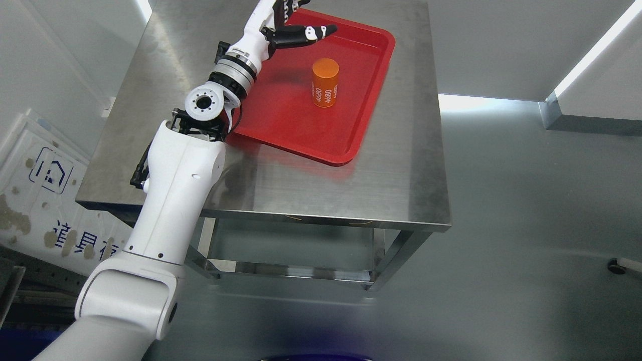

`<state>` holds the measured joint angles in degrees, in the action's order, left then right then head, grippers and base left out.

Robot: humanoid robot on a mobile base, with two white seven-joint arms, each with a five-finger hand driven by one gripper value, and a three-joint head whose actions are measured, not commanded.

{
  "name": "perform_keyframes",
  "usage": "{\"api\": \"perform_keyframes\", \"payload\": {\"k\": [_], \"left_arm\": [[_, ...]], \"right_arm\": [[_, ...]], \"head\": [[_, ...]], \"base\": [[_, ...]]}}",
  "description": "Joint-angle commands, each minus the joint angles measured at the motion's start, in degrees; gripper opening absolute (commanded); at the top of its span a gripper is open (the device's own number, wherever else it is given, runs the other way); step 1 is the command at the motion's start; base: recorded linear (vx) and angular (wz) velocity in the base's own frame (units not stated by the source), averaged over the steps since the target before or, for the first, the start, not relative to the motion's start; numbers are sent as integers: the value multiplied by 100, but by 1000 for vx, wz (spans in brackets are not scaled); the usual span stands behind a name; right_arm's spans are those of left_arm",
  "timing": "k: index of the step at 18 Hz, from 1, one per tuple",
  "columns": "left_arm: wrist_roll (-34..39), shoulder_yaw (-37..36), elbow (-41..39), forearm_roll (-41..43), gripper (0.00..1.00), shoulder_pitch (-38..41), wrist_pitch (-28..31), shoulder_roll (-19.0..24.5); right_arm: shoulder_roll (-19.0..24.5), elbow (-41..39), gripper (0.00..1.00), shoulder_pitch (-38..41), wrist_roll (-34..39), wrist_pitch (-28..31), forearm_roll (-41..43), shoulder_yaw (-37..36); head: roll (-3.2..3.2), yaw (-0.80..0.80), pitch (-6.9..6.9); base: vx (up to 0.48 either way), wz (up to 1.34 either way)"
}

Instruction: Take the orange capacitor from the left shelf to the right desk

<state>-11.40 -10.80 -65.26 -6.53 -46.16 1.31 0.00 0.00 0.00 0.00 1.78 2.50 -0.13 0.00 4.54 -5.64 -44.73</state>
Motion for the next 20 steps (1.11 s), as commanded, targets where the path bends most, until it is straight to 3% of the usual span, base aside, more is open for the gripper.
{"api": "perform_keyframes", "payload": {"k": [1, 3, 9, 20], "left_arm": [[-64, 1527, -978, -6, 99, 167, 273, 349], [-134, 1606, -1425, -6, 100, 615, 238, 693], [-389, 2125, -2342, -15, 100, 1908, 229, 861], [-424, 2257, -2430, -15, 100, 2041, 256, 1107]], "right_arm": [[-100, -193, 100, 9, 7, 5, 13, -61], [-100, -193, 100, 9, 7, 5, 13, -61], [-100, -193, 100, 9, 7, 5, 13, -61], [-100, -193, 100, 9, 7, 5, 13, -61]], "head": [[0, 0, 0], [0, 0, 0], [0, 0, 0], [0, 0, 0]], "base": [[0, 0], [0, 0], [0, 4], [0, 0]]}}
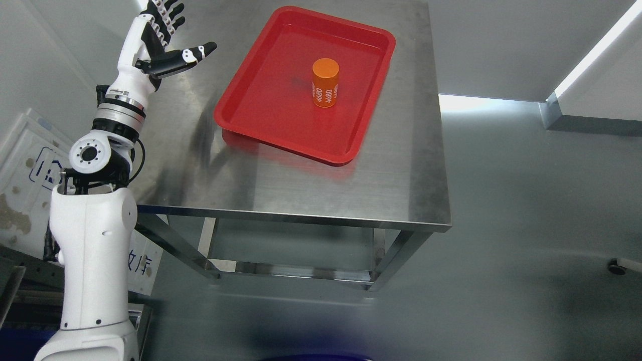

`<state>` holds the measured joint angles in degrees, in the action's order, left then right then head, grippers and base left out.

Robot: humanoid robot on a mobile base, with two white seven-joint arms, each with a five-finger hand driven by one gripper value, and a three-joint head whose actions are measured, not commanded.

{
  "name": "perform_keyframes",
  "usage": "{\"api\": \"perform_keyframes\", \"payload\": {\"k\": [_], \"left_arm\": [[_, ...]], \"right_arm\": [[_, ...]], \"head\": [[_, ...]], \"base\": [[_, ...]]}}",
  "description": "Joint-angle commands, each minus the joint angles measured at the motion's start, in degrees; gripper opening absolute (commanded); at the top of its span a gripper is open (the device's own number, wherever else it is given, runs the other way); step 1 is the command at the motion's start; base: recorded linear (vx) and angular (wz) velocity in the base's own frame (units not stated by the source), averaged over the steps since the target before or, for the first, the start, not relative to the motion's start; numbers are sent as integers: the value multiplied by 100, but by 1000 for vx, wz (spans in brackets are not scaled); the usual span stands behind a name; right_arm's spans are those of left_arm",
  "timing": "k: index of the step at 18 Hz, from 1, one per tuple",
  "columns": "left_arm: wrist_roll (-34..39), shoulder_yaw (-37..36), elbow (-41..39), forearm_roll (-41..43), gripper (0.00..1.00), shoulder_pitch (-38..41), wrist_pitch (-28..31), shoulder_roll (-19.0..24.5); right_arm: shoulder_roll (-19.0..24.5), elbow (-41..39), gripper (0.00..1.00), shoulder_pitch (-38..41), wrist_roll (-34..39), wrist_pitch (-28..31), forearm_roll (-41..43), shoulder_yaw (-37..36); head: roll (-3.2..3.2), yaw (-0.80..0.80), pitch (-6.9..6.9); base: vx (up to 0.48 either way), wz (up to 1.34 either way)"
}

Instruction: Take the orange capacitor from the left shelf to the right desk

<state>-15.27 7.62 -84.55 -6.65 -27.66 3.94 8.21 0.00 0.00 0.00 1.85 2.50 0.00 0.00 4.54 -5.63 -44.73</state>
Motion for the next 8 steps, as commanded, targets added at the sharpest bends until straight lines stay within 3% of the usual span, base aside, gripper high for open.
{"api": "perform_keyframes", "payload": {"k": [1, 8], "left_arm": [[-54, 398, -501, -3, 100, 243, -7, 287], [-90, 380, -501, -3, 100, 384, 11, 287]], "right_arm": [[-100, -193, 100, 9, -1, 5, 0, -61], [-100, -193, 100, 9, -1, 5, 0, -61]], "head": [[0, 0, 0], [0, 0, 0]], "base": [[0, 0], [0, 0]]}}
